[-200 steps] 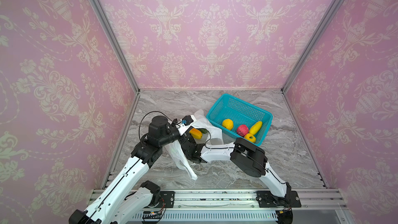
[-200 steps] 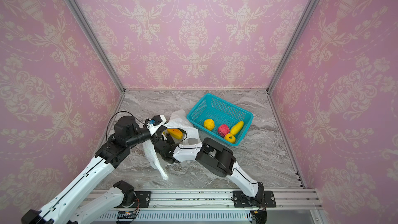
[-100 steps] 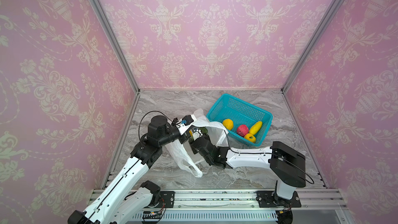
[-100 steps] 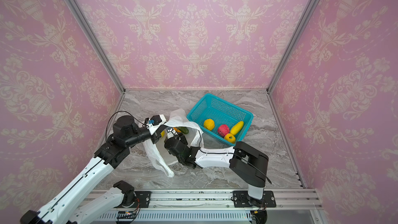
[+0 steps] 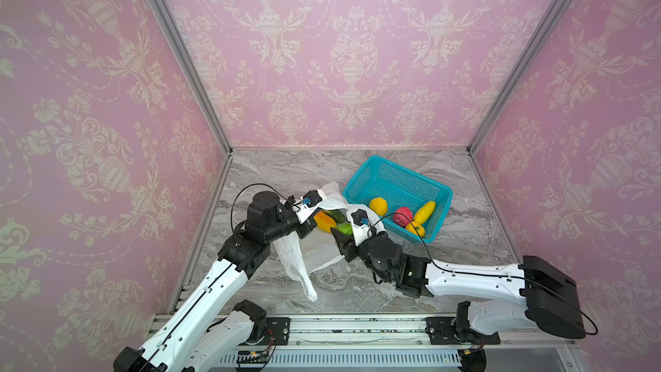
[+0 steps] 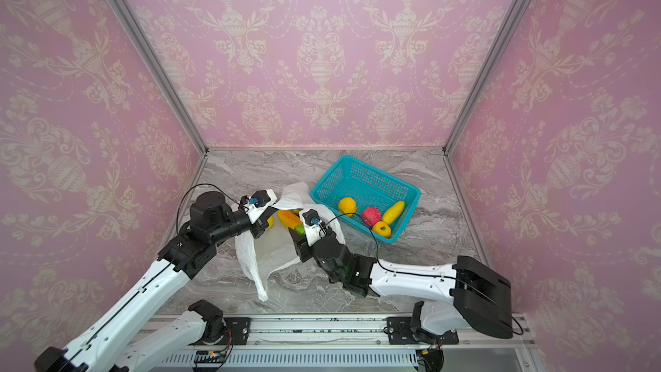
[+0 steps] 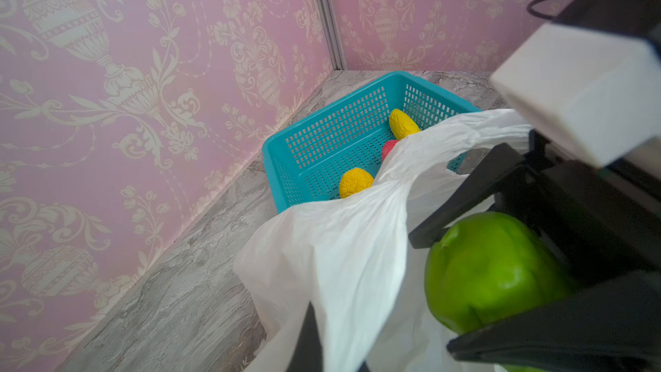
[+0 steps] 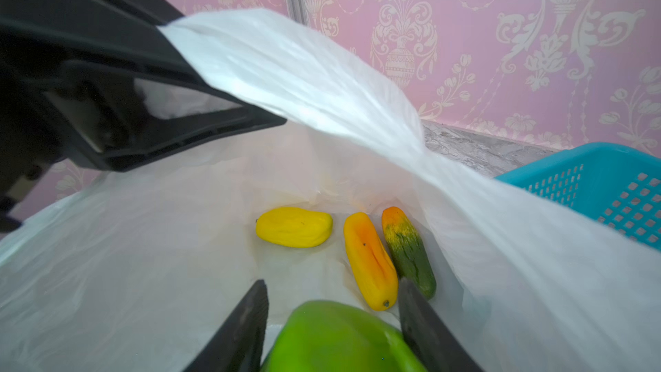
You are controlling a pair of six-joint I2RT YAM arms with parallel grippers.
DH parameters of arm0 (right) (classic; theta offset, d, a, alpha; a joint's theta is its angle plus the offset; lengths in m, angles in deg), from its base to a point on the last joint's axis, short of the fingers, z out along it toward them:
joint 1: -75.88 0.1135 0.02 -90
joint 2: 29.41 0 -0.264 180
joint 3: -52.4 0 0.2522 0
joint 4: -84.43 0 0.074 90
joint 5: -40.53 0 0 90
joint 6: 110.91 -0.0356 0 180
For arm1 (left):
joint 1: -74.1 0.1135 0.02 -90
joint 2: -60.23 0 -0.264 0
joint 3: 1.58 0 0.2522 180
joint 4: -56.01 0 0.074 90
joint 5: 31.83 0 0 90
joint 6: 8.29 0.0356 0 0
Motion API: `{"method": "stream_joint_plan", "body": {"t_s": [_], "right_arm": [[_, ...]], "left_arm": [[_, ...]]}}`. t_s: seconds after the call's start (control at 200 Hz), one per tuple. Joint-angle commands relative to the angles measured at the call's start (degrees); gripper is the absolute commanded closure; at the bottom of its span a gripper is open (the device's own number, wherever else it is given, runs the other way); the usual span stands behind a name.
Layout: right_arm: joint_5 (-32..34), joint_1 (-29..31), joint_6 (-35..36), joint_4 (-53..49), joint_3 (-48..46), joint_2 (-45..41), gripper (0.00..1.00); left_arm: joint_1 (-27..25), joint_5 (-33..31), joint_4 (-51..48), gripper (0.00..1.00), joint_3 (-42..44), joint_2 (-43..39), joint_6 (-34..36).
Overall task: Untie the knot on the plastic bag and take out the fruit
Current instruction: 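Grasp the round green fruit with the right gripper and lift it, then carry the green fruit with the right gripper over the teal basket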
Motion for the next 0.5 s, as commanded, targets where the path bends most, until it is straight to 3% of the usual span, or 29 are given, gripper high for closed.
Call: {"method": "stream_joint_plan", "body": {"t_s": [0.0,0.13,0.255,0.37,0.495], "right_arm": [[0.2,0.3,1.6,3.1,-4.8,-8.3,0.68],[2.2,0.2,2.5,2.0,-10.6,-20.6,0.71],[7.0,-0.4,2.9,-4.4,-13.3,-32.8,0.74],[12.6,-2.0,2.1,-11.5,-15.1,-43.4,0.77],[18.0,-5.6,-0.2,-15.7,-17.5,-50.8,0.76]], "left_arm": [[0.1,-1.8,-1.6,1.0,-1.1,0.3,0.6],[0.1,-2.4,-1.8,1.0,-1.8,1.1,-1.2],[-0.3,-2.1,-2.0,1.0,-3.0,2.9,-5.8],[-0.3,-0.3,-7.9,1.0,-6.4,4.9,-8.8],[-0.3,0.1,-8.1,1.0,-5.3,3.7,-11.3]]}}
